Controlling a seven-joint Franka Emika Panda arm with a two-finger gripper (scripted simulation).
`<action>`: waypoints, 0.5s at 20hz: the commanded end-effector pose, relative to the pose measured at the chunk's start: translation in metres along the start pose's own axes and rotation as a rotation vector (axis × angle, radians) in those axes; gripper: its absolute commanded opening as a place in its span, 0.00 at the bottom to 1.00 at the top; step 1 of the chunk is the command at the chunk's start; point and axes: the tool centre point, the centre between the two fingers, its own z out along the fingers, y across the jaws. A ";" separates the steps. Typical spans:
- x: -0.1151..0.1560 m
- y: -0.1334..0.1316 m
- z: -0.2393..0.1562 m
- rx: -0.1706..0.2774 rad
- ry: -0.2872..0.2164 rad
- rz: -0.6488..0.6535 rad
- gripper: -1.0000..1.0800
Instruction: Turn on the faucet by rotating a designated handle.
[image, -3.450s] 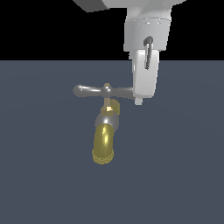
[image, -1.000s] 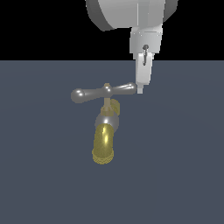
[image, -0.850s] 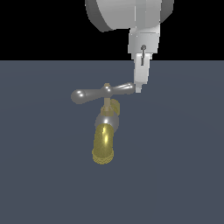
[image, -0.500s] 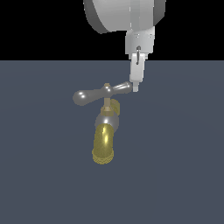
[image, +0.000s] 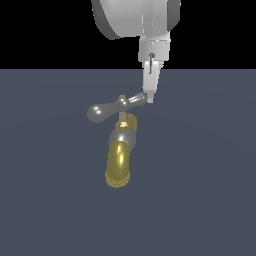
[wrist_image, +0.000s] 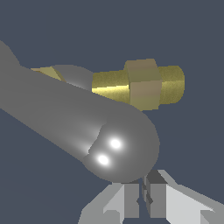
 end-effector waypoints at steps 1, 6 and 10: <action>0.035 0.001 -0.001 -0.002 0.007 -0.032 0.00; 0.072 0.003 -0.002 -0.004 0.011 -0.043 0.00; 0.101 0.005 -0.003 -0.006 0.013 -0.052 0.00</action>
